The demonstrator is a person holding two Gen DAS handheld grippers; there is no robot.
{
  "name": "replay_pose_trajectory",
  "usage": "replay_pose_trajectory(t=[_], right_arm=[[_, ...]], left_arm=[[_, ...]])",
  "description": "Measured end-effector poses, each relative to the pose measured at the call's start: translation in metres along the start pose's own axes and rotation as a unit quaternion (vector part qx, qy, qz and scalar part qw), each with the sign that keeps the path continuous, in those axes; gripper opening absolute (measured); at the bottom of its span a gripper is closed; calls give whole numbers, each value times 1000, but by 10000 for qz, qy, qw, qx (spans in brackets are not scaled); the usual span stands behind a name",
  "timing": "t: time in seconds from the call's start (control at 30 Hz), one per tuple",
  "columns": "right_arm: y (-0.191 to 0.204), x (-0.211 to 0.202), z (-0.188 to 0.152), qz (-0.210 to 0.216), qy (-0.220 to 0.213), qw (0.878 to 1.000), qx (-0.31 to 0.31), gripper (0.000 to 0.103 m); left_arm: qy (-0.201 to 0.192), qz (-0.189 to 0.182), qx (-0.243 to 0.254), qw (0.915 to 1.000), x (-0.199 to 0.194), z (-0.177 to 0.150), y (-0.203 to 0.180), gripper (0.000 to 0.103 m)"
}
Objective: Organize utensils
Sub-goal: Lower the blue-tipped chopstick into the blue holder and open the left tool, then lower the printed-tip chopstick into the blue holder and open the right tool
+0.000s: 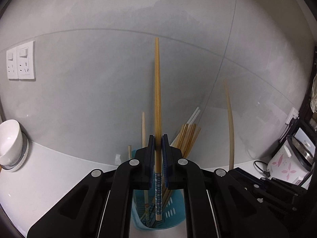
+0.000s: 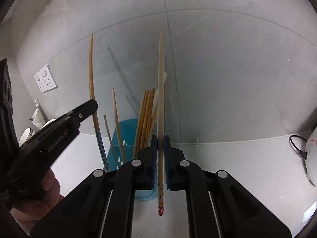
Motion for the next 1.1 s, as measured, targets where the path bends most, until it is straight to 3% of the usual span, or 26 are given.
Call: replay_pose_trajectory(t=[0.3,0.5,0.57,0.63,0.67,0.73,0.93,1.1], right_arm=[[-6,5,-7,2,62,10000,49,6],[-4,8,-6,17,87,9999,68,6],[-4,8,-6,27,91,9999,56,6],[-3,9,-5,41,89,9999,50,6],[-2,9,-4,50,82,9999,46,6],[-1,10,-3,72,71,9999,42,6],[9,11,8,297,-110,9995,35,6],[25,15,19,672,-364,9971,70,6]], left_arm=[[164,6,115,9998,19,-26,3,7],[478,138,251,9984,32,-36,6,9],[580,184,281,9977,32,-37,8,23],[647,338,377,9966,26,-36,16,46],[688,324,385,9964,27,-37,17,49],[716,451,455,9954,21,-36,21,70],[889,585,273,9939,4,-38,44,92],[912,624,342,9933,-7,-41,54,97]])
Point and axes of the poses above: each gripper's, at about its wrist camera, not at the fingertips, and x roughly the way its jaws point, y to its left, z to its top, the point moved 9 cm from there along x, roughly the way its jaws point, and after that the axes turned 10 degrees about -x, right-handed, at the moved point
